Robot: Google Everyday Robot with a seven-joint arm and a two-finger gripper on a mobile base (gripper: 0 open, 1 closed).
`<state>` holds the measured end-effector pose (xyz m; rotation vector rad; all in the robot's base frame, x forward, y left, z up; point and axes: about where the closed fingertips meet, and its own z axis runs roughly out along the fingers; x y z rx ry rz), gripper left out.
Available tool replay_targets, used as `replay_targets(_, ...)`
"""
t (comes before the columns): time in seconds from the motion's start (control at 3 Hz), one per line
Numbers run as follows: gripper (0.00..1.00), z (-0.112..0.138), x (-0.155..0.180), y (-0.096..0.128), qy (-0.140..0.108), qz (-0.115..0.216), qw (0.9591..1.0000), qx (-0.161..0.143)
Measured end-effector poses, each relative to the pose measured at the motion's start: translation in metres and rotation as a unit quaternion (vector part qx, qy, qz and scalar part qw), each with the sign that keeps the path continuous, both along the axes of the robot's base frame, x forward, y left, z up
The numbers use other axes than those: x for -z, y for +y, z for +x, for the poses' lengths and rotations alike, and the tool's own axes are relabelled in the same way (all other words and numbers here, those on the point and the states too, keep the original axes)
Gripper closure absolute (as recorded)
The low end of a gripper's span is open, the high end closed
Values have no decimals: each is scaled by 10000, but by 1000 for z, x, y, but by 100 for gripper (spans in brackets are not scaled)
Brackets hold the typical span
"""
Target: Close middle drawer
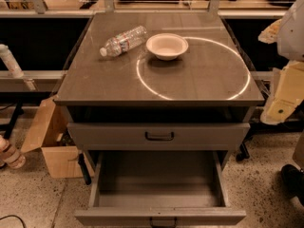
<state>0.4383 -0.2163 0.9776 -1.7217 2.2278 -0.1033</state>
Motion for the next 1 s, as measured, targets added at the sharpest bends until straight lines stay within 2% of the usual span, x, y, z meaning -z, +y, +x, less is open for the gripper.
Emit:
replay_targets(0.33,0,0,0,0,0,0,10000,0)
replay_targets(1.0,50,0,0,0,-1,0,10000,0)
